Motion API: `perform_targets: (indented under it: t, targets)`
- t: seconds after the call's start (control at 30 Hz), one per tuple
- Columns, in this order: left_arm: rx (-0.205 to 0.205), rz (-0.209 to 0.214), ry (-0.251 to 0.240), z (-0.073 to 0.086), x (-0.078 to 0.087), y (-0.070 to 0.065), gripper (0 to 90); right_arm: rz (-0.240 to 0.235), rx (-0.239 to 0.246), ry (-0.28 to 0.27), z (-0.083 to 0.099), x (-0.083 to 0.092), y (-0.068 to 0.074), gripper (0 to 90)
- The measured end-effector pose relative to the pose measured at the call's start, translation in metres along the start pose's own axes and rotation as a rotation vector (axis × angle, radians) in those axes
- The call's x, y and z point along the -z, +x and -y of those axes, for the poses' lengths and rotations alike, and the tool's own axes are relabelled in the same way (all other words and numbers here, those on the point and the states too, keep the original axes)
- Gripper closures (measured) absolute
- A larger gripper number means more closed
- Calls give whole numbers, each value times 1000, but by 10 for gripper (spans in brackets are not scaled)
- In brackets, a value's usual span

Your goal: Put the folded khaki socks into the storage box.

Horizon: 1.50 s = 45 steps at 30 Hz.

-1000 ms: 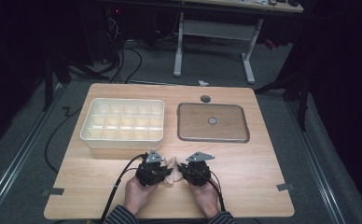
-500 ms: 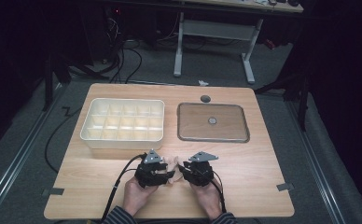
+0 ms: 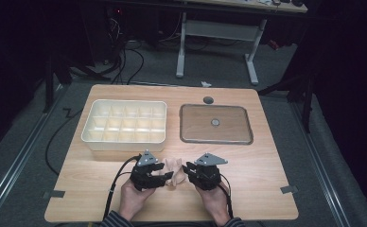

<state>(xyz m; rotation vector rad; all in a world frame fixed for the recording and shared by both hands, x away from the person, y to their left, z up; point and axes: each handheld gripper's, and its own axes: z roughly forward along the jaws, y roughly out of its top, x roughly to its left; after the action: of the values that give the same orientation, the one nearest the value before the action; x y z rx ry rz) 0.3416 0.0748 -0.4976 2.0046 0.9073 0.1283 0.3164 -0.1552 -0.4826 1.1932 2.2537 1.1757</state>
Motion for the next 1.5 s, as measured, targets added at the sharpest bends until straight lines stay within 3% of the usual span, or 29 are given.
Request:
perform_targets:
  t: [0.17, 0.5, 0.83, 1.0, 1.07, 1.1, 1.2, 1.27, 1.3, 1.33, 1.37, 1.5]
  targets:
    - [65, -39, -15, 2, 2, 8, 464, -22, 15, -21, -8, 0, 10, 752]
    - [128, -99, 32, 11, -15, 21, 439, -33, 61, 14, -17, -18, 24, 726]
    - [134, -108, 35, 18, -21, 18, 427, 4, 36, 102, 2, -23, 8, 770]
    - [213, -111, -31, 19, -27, 10, 426, 21, 27, 107, 7, -21, 4, 764]
    - [287, -106, -83, 19, -31, 3, 426, 22, 26, 80, 5, -16, 6, 741]
    - [351, -98, -127, 18, -34, -2, 425, 23, 36, 63, 4, -14, 8, 733]
    - [403, -96, -166, 17, -38, -7, 425, 21, 68, 29, -3, -10, 17, 709]
    - [365, -108, -156, 17, -37, -5, 425, 14, 81, 27, -7, -11, 22, 685]
    - [292, -124, -113, 19, -34, 0, 425, 9, 80, 30, -8, -13, 24, 671]
    - [121, -145, 8, 20, -25, 11, 424, 6, 84, 38, -8, -17, 24, 657]
    - [77, -149, 43, 19, -23, 14, 424, 5, 79, 52, -8, -21, 25, 643]
    - [73, -148, 40, 20, -23, 14, 423, -2, 40, 100, -3, -34, 19, 639]
